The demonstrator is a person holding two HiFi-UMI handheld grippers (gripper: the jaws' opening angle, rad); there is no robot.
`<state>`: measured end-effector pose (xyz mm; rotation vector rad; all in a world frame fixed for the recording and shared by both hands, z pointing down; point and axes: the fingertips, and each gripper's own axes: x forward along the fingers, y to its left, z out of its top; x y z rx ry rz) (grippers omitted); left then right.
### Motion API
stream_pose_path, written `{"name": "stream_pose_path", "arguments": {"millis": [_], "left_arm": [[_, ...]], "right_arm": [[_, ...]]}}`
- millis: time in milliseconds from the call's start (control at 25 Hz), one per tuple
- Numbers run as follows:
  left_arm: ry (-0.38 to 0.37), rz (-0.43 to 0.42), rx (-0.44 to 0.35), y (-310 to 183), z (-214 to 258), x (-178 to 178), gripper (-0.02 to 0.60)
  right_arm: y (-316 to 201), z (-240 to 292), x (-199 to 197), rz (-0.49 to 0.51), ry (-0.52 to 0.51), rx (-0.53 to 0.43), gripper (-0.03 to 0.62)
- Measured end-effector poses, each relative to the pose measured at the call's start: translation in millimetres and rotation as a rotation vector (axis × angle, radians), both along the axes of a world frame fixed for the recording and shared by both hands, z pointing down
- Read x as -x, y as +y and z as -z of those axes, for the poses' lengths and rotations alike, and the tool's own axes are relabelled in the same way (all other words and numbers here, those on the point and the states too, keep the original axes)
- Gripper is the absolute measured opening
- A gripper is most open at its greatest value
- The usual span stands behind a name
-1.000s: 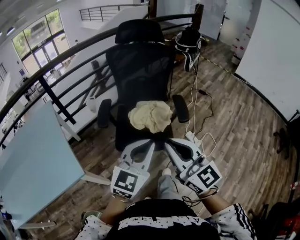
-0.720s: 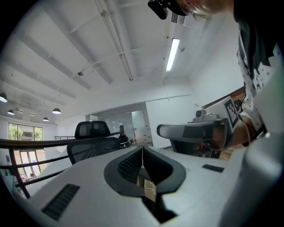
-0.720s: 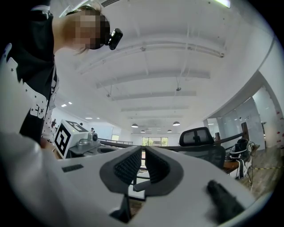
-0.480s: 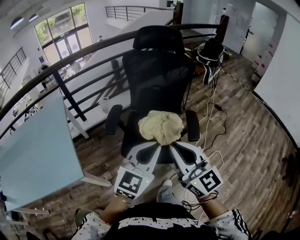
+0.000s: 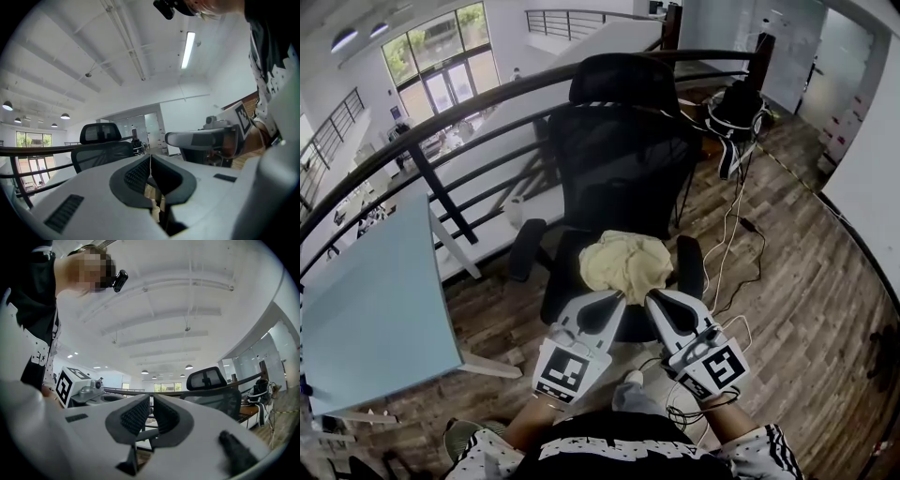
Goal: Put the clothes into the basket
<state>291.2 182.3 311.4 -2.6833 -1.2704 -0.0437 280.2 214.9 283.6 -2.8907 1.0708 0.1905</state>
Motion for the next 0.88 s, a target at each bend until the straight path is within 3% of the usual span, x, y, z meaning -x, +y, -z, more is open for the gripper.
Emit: {"name": "stream_pose_path", "arguments": {"millis": [480, 880], "left_arm": [[0.004, 0.063, -0.017, 5.0, 1.6, -31.8, 0.014], [0.018, 0.069, 0.003, 38.3, 11.8, -53.4, 0.014]], "right_arm": [[3.9, -6.6, -38.4, 0.08, -0.009, 0.006, 0.031], [36.5, 3.2, -58.5, 0.091, 0.009, 0.001, 0.031]]}}
